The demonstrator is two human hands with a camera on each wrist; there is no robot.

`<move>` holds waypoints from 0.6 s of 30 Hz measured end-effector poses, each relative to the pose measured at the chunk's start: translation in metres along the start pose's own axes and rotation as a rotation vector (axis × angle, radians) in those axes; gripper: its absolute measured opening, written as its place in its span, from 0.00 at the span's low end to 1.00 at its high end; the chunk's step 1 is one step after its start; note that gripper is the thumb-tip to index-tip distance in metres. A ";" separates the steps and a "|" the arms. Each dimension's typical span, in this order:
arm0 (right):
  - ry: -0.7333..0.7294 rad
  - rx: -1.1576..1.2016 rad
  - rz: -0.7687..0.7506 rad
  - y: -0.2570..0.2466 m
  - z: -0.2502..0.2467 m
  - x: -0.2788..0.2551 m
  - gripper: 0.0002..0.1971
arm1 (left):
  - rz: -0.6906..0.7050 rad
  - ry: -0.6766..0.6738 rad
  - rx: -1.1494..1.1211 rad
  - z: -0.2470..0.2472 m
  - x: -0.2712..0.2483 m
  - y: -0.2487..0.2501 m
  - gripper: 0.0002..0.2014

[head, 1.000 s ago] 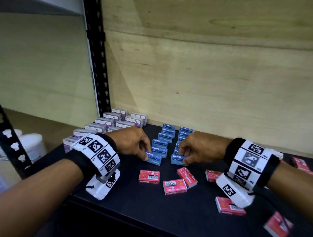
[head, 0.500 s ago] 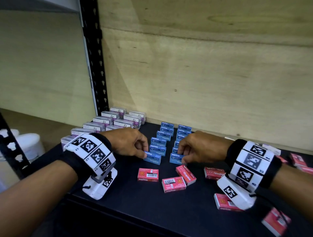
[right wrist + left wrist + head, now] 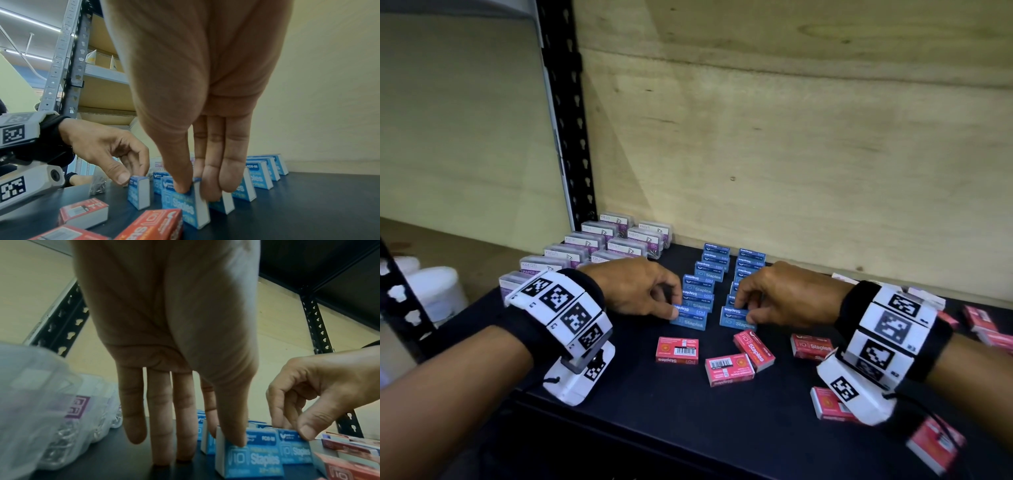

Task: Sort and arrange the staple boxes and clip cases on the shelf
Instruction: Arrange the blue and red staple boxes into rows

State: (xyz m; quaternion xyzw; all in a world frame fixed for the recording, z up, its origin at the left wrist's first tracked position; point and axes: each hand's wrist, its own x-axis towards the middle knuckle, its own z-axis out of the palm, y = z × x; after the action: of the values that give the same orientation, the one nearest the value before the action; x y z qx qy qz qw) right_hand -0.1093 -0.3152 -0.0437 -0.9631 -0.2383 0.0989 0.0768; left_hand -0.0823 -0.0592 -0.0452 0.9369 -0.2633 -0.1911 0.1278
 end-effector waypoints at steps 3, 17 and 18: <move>0.003 0.003 0.002 0.001 0.001 0.001 0.11 | -0.002 -0.004 -0.014 0.001 0.000 -0.002 0.10; 0.063 -0.099 -0.025 -0.006 -0.002 -0.006 0.11 | -0.054 0.030 -0.065 0.003 -0.008 0.002 0.17; 0.084 -0.101 -0.027 -0.006 -0.004 -0.009 0.09 | -0.057 0.056 -0.043 0.003 -0.011 0.004 0.18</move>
State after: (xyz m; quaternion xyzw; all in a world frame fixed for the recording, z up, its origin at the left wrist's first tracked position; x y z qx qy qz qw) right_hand -0.1189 -0.3145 -0.0375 -0.9657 -0.2526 0.0454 0.0395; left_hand -0.0943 -0.0565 -0.0433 0.9461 -0.2284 -0.1741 0.1498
